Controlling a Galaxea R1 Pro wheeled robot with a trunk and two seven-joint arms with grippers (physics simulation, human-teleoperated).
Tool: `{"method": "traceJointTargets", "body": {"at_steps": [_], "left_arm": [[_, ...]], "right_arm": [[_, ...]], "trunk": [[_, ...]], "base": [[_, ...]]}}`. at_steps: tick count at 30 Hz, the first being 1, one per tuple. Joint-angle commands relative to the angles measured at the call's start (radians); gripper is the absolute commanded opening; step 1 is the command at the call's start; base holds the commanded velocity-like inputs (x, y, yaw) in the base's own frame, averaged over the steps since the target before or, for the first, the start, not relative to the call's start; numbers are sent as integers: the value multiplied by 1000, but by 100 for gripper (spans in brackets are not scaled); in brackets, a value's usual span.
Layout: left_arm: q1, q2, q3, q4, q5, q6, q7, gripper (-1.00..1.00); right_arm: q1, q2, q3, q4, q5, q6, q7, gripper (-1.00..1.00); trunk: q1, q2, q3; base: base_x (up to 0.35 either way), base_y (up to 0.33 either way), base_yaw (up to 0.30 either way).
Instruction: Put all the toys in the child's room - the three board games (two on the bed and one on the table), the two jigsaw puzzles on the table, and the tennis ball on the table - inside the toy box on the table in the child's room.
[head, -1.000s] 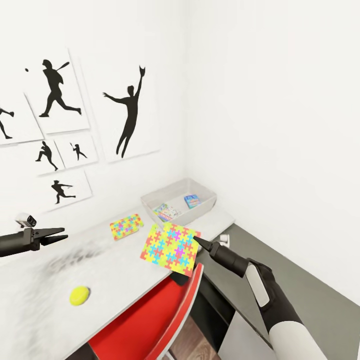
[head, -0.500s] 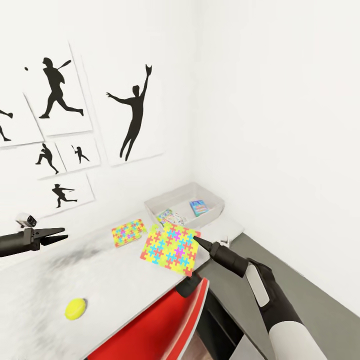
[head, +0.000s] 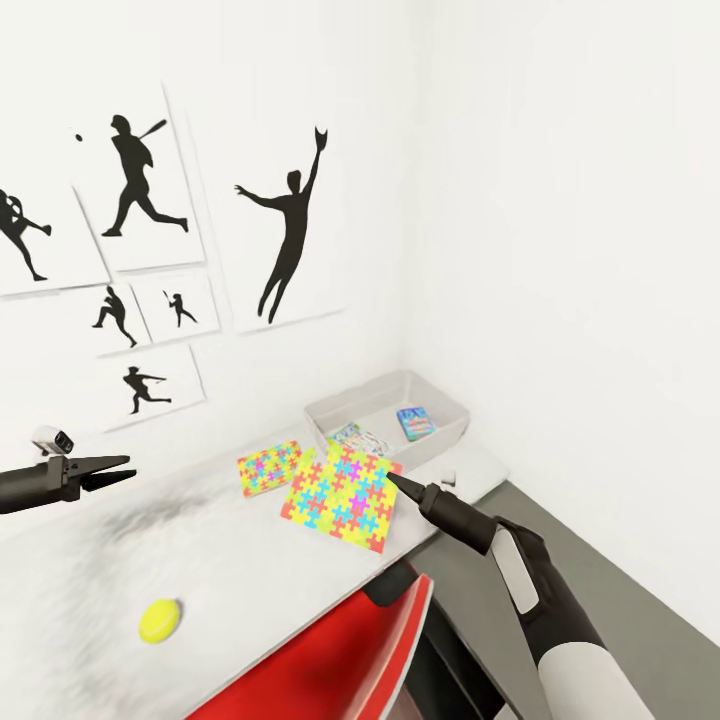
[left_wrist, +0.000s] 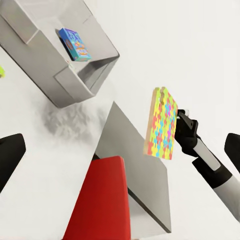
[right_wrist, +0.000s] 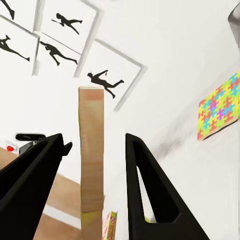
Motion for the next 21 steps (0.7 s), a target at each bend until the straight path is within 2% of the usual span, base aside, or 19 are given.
{"method": "traceJointTargets", "body": {"at_steps": [1, 21], "left_arm": [[-1, 0, -1, 0, 0, 11, -4, 100], [-1, 0, -1, 0, 0, 12, -4, 100]], "right_arm": [[-1, 1, -3, 0, -3, 7, 2, -100], [-1, 1, -4, 3, -1, 7, 2, -100]], "trunk": [[1, -2, -2], [1, -2, -2]], "base": [[85, -1, 5], [25, 33, 0]]}}
